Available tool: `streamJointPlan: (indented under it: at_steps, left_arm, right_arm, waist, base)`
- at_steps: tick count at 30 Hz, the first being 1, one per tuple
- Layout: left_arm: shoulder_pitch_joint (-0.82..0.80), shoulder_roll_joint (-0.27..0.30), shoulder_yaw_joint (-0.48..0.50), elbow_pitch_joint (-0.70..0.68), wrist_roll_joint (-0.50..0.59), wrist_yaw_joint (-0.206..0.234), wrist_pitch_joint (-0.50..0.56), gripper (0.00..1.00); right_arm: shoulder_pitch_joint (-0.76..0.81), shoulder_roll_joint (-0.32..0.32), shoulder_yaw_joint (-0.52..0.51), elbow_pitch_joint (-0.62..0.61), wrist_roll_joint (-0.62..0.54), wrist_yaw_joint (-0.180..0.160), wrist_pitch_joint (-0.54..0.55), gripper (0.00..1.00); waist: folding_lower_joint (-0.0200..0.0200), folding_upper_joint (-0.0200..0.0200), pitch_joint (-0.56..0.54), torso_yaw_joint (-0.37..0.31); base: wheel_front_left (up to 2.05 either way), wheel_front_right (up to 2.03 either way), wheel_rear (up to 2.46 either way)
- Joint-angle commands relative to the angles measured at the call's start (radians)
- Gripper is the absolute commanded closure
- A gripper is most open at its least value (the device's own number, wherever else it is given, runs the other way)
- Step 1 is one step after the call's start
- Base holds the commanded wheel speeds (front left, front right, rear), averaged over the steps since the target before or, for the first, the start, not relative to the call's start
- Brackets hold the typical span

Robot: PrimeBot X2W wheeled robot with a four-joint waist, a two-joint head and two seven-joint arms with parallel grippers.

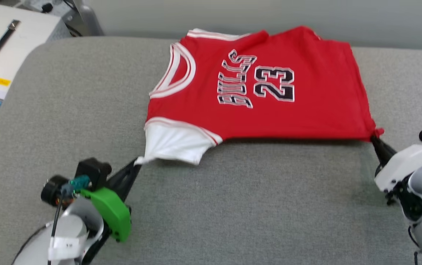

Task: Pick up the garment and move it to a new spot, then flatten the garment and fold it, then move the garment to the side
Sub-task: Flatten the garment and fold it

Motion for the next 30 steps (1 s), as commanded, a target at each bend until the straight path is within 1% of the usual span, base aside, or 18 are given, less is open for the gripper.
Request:
streamJointPlan:
  at_steps: [1,6,13,17,21,25,30]
  left_arm:
    - [0.044,0.019,-0.003,-0.024,-0.018,0.013,0.008,1.00]
    - [0.162,0.069,-0.021,-0.127,-0.046,0.047,0.052,1.00]
    - [0.284,0.133,-0.039,-0.261,-0.082,0.086,0.102,1.00]
    - [0.345,0.168,-0.052,-0.324,-0.102,0.100,0.129,1.00]
    - [0.401,0.198,-0.061,-0.379,-0.122,0.108,0.140,1.00]
    - [0.435,0.219,-0.079,-0.418,-0.119,0.110,0.147,1.00]
    - [0.430,0.221,-0.064,-0.439,-0.105,0.122,0.110,1.00]
  right_arm:
    - [0.033,-0.010,0.007,-0.012,0.011,-0.008,0.006,1.00]
    - [0.133,-0.028,0.028,-0.061,0.031,-0.008,0.034,1.00]
    - [0.287,-0.067,0.020,-0.151,0.075,-0.008,0.098,1.00]
    - [0.385,-0.090,0.005,-0.212,0.090,-0.008,0.162,1.00]
    - [0.491,-0.104,-0.019,-0.286,0.105,-0.008,0.249,1.00]
    - [0.590,-0.101,-0.082,-0.371,0.094,-0.008,0.320,1.00]
    - [0.667,-0.062,-0.178,-0.517,0.055,-0.008,0.407,1.00]
  waist:
    - [0.0002,0.0000,-0.074,0.011]
    - [0.0002,0.0000,-0.124,0.017]
    - [0.0002,0.0000,-0.186,0.036]
    - [0.0002,0.0000,-0.213,0.042]
    - [0.0002,0.0000,-0.233,0.043]
    - [0.0002,0.0000,-0.236,0.041]
    - [0.0002,0.0000,-0.217,0.029]
  base:
    - [0.00,0.00,0.00]
    - [0.00,0.00,0.00]
    - [0.00,0.00,0.00]
    - [0.00,0.00,0.00]
    - [0.00,0.00,0.00]
    - [0.00,0.00,0.00]
    - [0.00,0.00,0.00]
